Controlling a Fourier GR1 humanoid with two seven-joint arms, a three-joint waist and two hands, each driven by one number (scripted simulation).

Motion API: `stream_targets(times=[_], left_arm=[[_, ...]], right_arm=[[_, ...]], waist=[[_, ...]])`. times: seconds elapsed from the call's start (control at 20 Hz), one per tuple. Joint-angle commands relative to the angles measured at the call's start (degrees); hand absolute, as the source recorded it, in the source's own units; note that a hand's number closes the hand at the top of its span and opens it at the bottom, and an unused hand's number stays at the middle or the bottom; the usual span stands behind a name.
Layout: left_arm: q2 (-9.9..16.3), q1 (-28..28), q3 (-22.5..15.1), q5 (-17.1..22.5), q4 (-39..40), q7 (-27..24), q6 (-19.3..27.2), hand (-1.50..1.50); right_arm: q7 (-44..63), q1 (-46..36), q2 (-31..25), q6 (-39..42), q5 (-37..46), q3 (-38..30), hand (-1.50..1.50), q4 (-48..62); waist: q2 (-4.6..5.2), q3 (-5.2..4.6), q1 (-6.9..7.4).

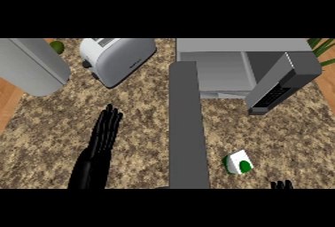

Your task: Pick up the milk, place it into the microwave and close the microwave

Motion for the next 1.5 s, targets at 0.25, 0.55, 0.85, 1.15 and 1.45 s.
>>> stream_targets(times=[0.25, 0.55, 0.85, 1.15, 1.45], left_arm=[[-0.05, 1.04, -2.73, -0.72, 0.06, -0.84, 1.81, -1.5], [-0.13, 2.89, -5.43, -0.39, 3.29, -4.32, 3.35, -1.5], [1.55, 4.24, -5.95, 1.56, -0.28, -1.55, 1.18, -1.5], [6.56, 6.37, 1.83, 9.38, 0.28, -6.22, -5.12, -1.5], [7.33, 7.73, 3.74, 10.94, 0.45, -7.44, -6.8, -1.5]], right_arm=[[-6.45, -4.27, 2.04, -5.29, -1.63, -1.38, -1.5, 10.77], [-12.25, -10.55, 1.33, -3.66, -6.5, -7.95, -1.5, 21.78], [-13.76, -20.8, 3.55, -5.29, -5.78, -11.48, -1.5, 34.92], [-20.49, -31.56, 3.69, -7.49, -10.05, -18.84, -1.5, 50.66], [-22.1, -36.53, 3.7, -10.93, -10.4, -19.17, -1.5, 56.82]], waist=[[0.13, -0.01, 0.33], [0.13, 0.0, 0.39], [0.16, 0.01, 0.56], [0.19, 0.02, 0.77], [0.18, 0.01, 0.67]])
